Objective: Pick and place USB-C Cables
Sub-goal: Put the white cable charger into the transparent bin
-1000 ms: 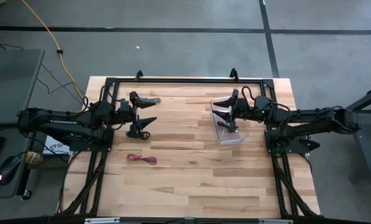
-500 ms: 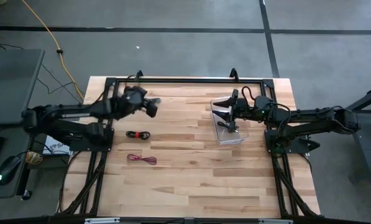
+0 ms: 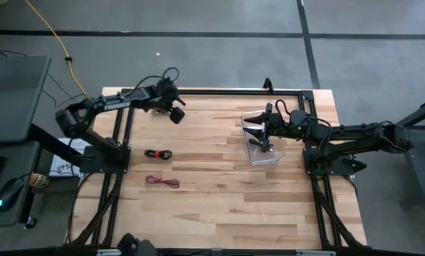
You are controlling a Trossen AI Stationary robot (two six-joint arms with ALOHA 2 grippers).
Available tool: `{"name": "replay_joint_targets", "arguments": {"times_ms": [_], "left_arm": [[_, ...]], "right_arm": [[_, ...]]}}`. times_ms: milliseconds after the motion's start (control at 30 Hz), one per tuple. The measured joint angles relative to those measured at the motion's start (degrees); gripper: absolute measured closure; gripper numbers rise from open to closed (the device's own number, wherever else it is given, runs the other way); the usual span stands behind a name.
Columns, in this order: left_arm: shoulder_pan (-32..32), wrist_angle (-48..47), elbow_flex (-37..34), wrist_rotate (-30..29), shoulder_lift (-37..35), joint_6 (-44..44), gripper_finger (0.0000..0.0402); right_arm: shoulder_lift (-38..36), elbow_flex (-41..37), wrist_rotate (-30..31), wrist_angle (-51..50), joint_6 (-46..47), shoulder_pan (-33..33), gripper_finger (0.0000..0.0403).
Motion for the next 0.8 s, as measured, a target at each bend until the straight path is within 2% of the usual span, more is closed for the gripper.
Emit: {"name": "replay_joint_targets", "arguments": {"times_ms": [367,533,800], "left_arm": [[6.7,-4.9,2.7,9.6,6.7,9.4,0.011],[8.1,-4.2,2.7,9.5,9.5,14.6,0.011],[8.2,-0.1,2.7,8.1,14.8,15.5,0.011]], "right_arm": [[0.0,0.0,0.0,-0.2,0.1,0.0,0.0249],[0.0,0.0,0.0,-0.8,1.3,0.0,0.0249],[0.0,0.0,0.0,-0.9,1.3,0.0,0.0249]]}}
